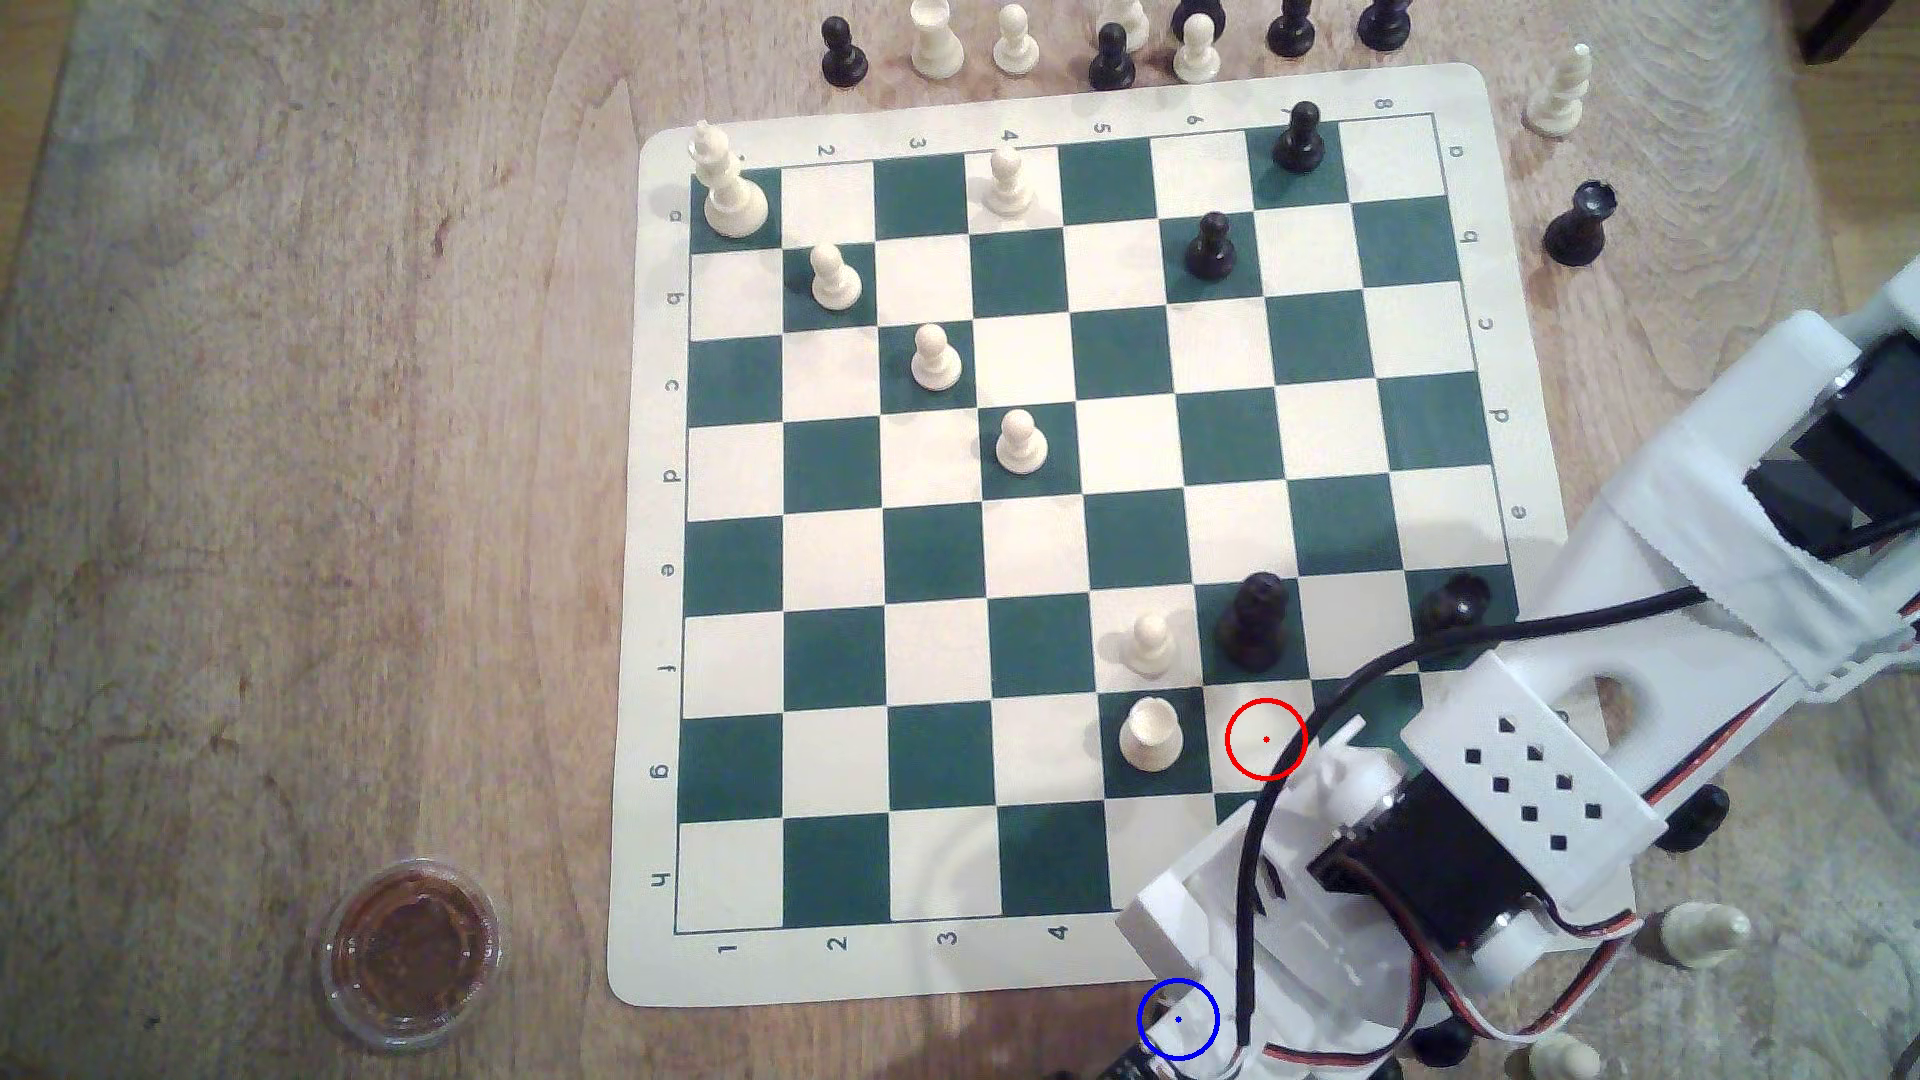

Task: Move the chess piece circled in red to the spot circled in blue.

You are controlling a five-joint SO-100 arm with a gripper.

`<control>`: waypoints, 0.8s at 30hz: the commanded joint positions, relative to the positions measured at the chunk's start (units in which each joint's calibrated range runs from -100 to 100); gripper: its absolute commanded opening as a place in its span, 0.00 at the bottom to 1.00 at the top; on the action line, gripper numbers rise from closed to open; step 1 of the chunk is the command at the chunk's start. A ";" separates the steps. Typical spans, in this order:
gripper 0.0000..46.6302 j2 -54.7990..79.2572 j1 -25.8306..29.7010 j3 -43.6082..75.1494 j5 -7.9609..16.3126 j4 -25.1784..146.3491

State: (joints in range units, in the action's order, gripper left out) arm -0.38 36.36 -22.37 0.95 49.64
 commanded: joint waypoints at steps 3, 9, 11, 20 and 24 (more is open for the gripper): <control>0.01 0.38 -0.03 5.23 -0.05 -0.09; 0.01 2.07 -0.26 5.41 -0.15 -0.09; 0.02 2.07 -0.10 5.78 0.10 -0.09; 0.16 1.99 -0.34 5.32 -0.20 1.46; 0.21 1.40 -0.65 5.23 -0.29 1.87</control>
State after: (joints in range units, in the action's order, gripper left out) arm 2.56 36.28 -21.64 0.81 51.24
